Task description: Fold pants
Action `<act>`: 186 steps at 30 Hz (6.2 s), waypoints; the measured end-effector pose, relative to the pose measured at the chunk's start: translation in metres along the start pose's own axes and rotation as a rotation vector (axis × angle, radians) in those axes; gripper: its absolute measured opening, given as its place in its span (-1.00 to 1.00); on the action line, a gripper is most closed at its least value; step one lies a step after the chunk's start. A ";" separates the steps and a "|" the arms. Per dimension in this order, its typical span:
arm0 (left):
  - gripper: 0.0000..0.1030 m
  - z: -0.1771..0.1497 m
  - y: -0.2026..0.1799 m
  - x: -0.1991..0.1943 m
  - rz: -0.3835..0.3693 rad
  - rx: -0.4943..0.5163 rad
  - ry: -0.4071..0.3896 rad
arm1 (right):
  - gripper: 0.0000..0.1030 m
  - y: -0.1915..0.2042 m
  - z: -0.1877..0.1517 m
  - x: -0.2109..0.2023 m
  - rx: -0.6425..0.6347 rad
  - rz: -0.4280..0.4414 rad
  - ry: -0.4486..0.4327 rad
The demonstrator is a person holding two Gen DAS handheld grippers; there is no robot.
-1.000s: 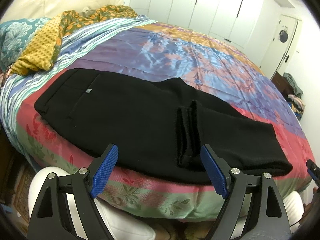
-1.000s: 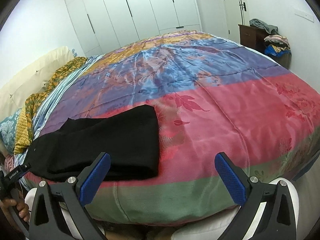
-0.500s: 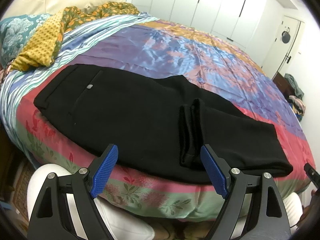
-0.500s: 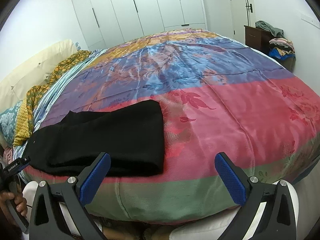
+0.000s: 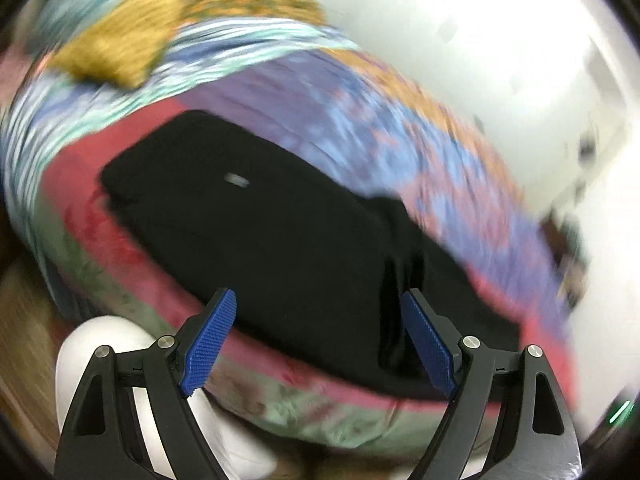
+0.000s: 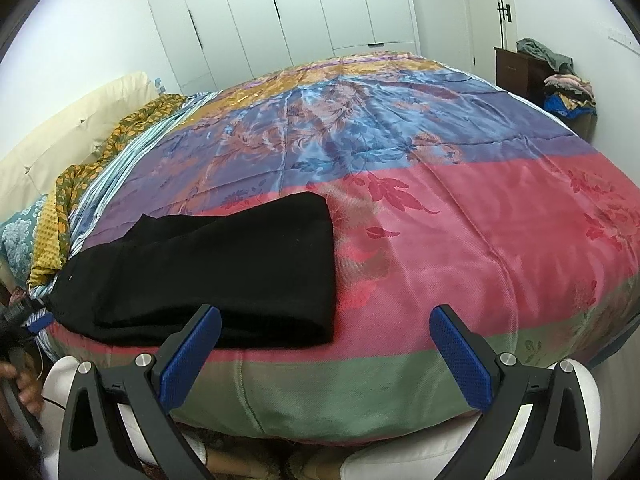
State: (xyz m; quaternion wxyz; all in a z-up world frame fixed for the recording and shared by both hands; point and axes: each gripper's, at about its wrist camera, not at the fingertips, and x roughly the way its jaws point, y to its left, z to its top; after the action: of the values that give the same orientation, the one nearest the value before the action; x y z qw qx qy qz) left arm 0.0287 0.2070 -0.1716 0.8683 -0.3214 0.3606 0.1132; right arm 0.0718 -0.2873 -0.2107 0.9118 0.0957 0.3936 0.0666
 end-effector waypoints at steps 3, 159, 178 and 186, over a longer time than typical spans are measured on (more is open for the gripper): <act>0.68 0.029 0.067 -0.016 -0.079 -0.287 -0.054 | 1.00 0.001 -0.001 0.002 0.003 0.004 0.011; 0.12 -0.073 -0.179 0.082 -0.018 0.649 0.251 | -0.07 -0.063 0.060 0.096 0.151 0.463 0.410; 0.19 -0.114 -0.206 0.073 0.020 0.846 0.184 | -0.03 0.004 0.073 0.048 -0.232 0.355 0.282; 0.31 -0.112 -0.221 0.084 0.016 0.864 0.185 | 0.01 0.043 0.159 0.085 -0.233 0.442 0.139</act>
State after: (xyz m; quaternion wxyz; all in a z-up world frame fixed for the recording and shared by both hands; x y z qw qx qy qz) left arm 0.1215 -0.0370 -0.1851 0.8861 0.0650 0.4535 -0.0703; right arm 0.2443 -0.2486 -0.1540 0.8507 0.0690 0.4146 0.3158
